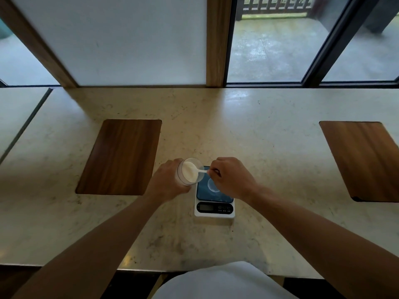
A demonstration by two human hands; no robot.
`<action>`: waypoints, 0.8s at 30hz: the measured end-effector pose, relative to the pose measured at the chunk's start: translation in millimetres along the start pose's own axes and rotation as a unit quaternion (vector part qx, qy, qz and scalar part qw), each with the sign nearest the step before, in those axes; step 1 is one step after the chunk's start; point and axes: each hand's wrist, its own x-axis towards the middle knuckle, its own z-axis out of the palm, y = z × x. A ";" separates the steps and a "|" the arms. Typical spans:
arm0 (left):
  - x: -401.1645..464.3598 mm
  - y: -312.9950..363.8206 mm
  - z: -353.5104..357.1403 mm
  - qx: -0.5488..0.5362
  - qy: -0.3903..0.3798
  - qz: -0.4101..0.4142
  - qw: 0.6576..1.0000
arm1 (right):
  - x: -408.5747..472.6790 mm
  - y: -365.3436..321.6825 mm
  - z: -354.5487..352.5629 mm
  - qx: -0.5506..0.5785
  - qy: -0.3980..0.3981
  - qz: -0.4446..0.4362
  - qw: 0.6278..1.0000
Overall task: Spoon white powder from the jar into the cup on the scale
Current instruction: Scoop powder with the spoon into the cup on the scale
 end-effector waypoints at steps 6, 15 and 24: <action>0.5 -1.0 1.5 0.006 -0.008 0.011 1.000 | 2.7 2.6 10.3 0.027 -0.019 0.041 0.999; 0.8 2.7 3.4 -0.004 -0.002 0.015 1.000 | 4.6 10.7 19.5 0.104 -0.032 0.129 0.986; 5.7 7.9 6.7 -0.031 -0.002 -0.011 0.999 | 4.3 15.9 13.4 0.161 -0.022 0.177 0.971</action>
